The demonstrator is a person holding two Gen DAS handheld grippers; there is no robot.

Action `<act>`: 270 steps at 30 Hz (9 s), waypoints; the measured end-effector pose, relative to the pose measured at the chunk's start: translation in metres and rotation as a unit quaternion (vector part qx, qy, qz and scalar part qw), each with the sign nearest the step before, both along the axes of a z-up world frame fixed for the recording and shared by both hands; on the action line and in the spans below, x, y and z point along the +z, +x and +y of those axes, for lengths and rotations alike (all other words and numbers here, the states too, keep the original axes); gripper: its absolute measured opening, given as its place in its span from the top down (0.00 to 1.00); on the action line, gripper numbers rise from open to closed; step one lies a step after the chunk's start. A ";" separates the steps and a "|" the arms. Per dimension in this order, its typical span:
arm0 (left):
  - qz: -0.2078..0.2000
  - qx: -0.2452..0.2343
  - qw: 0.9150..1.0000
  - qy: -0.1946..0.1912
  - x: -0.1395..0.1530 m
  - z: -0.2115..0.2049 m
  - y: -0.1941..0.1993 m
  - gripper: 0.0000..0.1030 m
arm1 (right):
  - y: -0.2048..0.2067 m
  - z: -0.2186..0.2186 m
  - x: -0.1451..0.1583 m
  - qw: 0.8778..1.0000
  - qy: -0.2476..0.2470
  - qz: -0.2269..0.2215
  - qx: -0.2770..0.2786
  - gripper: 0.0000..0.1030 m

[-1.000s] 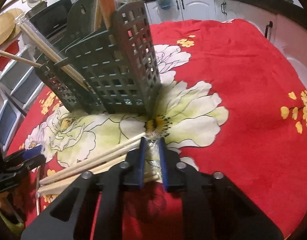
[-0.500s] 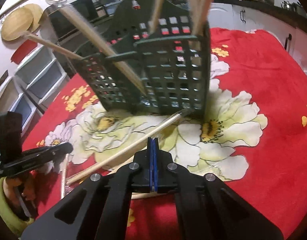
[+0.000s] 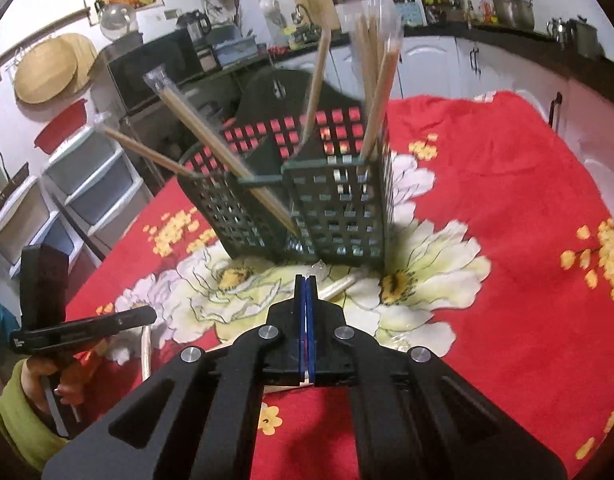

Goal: Organize utensils

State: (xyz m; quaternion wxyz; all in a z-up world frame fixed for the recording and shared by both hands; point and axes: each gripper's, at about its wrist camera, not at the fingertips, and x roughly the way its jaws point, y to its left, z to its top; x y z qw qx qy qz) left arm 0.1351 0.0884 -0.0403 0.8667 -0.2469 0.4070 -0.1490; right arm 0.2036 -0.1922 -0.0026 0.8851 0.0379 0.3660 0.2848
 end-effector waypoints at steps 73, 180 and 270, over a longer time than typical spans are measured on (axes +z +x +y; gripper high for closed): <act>-0.322 -0.076 0.944 0.018 0.265 -0.126 0.050 1.00 | -0.045 -0.026 0.198 0.964 0.070 -0.254 -0.028 0.99; -0.225 -0.052 0.967 0.105 0.146 -0.100 0.044 0.10 | -0.027 -0.046 0.085 0.986 -0.030 -0.143 -0.086 0.47; 0.001 -0.200 0.944 0.263 -0.012 -0.205 0.144 0.96 | 0.003 -0.042 -0.053 0.997 -0.047 0.056 -0.023 0.99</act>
